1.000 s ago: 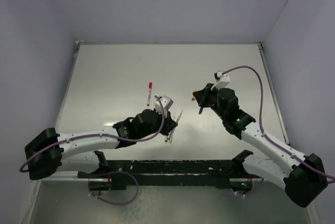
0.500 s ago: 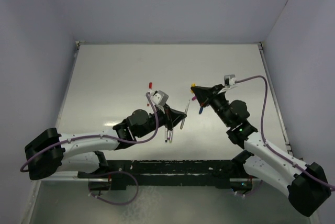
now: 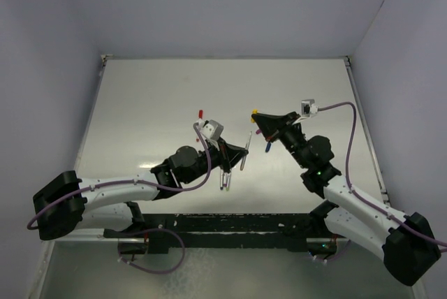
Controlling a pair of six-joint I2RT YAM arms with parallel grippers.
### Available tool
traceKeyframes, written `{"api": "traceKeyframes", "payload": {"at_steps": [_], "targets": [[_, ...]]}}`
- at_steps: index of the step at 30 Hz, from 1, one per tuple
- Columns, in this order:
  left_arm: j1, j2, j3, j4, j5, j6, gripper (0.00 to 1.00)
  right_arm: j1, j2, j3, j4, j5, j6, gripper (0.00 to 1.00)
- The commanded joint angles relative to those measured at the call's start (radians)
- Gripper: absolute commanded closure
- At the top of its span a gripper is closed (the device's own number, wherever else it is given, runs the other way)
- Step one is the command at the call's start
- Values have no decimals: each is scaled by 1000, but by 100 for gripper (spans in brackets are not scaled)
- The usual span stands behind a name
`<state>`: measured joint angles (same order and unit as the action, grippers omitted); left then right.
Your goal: Insert the pens into the pen caps
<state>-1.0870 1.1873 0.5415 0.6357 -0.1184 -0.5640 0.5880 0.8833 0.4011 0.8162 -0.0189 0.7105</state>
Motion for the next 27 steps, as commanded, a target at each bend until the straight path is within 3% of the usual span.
{"api": "traceKeyframes", "payload": {"at_steps": [1, 27], "targets": [[-1, -12, 31, 29, -31, 7, 100, 2, -19, -6, 87, -31, 44, 100], [0, 13, 51, 25, -72, 18, 100, 1, -12, -45, 147, -82, 102, 100]]}}
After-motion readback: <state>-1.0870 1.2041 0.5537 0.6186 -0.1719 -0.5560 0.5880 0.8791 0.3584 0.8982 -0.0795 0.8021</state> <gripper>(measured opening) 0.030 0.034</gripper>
